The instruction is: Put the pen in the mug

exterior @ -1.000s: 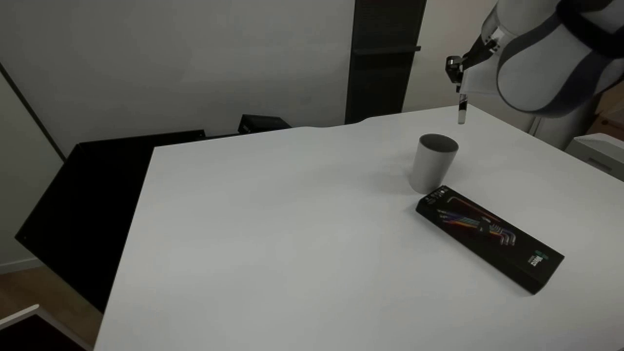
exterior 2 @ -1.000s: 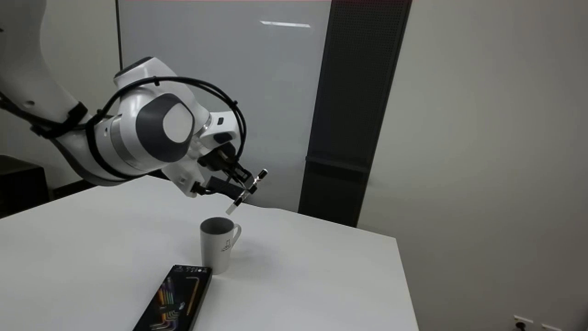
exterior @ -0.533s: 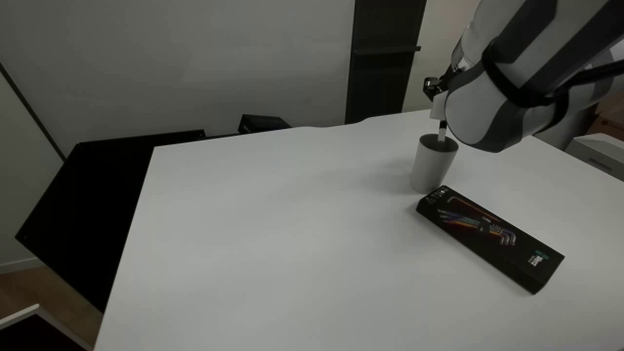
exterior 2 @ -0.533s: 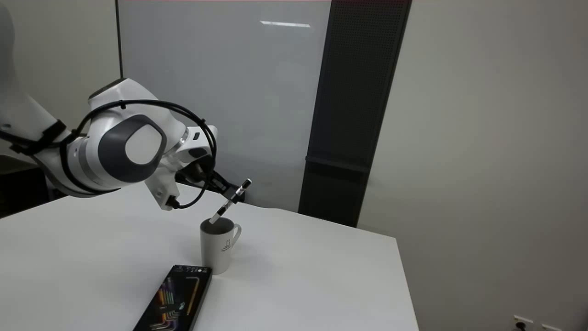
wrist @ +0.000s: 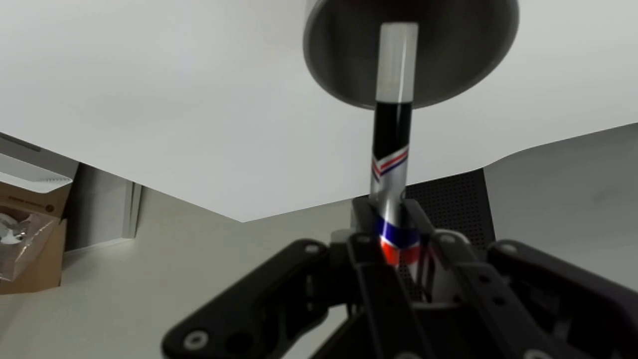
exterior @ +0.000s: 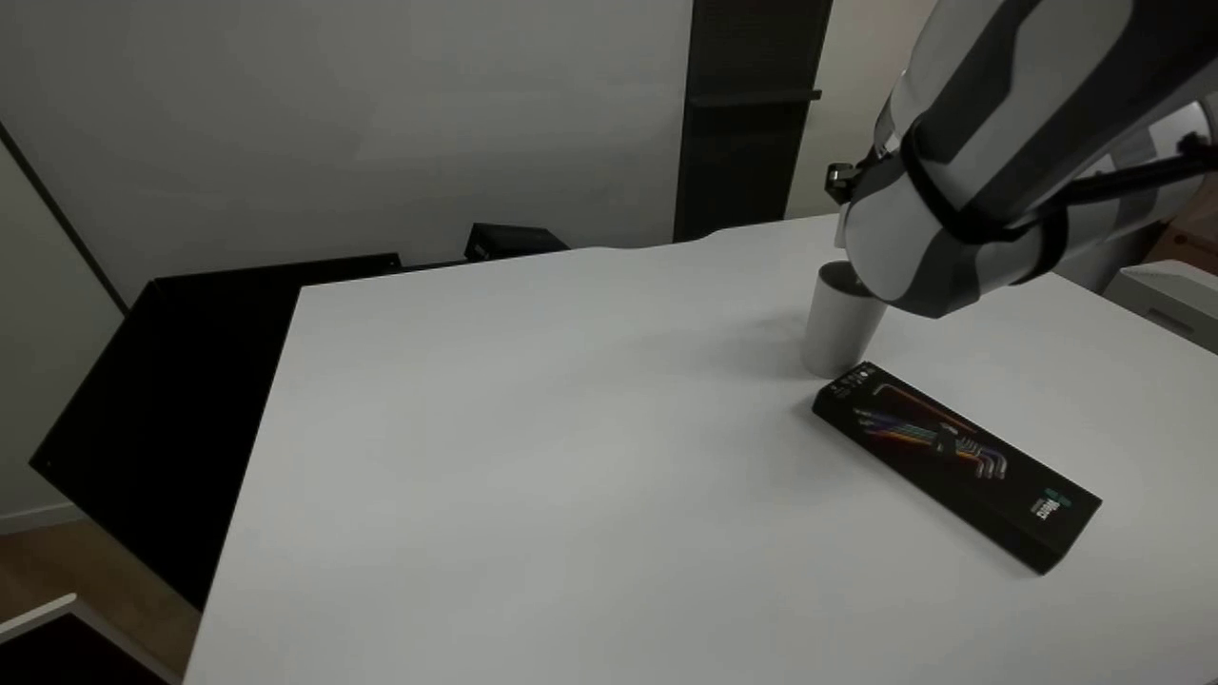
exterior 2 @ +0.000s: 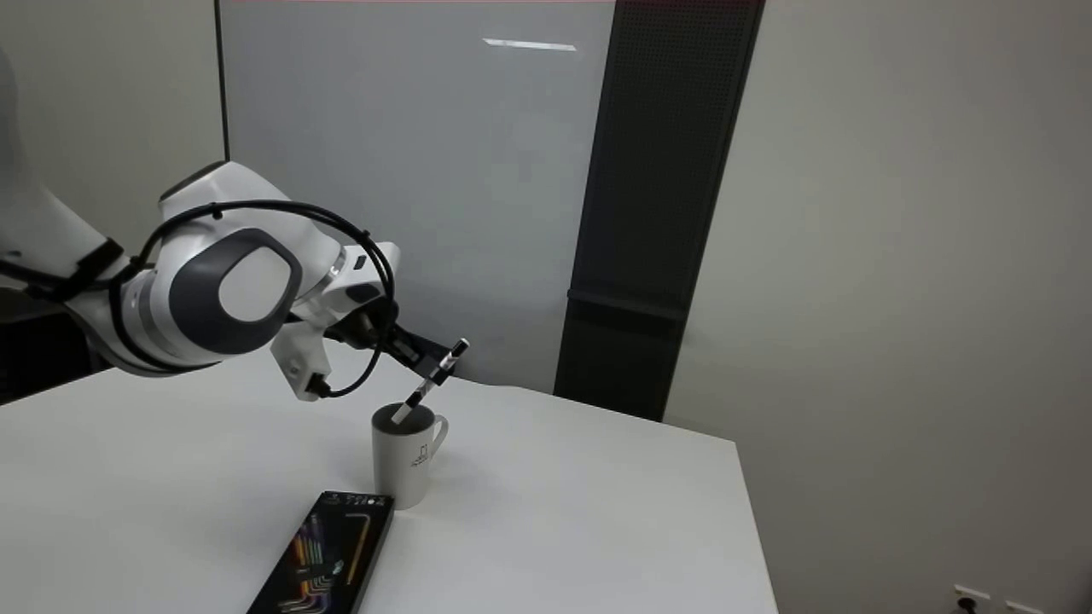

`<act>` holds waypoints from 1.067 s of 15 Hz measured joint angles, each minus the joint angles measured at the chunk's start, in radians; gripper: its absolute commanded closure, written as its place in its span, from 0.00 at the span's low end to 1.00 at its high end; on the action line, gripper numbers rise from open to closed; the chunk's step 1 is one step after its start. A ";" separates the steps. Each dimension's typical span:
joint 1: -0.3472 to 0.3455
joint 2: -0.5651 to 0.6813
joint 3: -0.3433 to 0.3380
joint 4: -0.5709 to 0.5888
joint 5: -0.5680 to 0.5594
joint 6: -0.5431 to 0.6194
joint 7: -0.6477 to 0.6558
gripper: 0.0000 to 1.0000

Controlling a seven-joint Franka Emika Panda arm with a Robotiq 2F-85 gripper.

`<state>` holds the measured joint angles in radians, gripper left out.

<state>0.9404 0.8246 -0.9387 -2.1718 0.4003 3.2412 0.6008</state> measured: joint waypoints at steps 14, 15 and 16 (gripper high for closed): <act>0.018 -0.040 -0.019 0.012 0.005 -0.075 -0.069 0.00; 0.020 -0.078 -0.020 0.011 -0.012 -0.119 -0.100 0.00; 0.023 -0.123 -0.024 0.010 -0.033 -0.168 -0.136 0.00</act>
<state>0.9639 0.7018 -0.9626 -2.1621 0.3668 3.0730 0.4653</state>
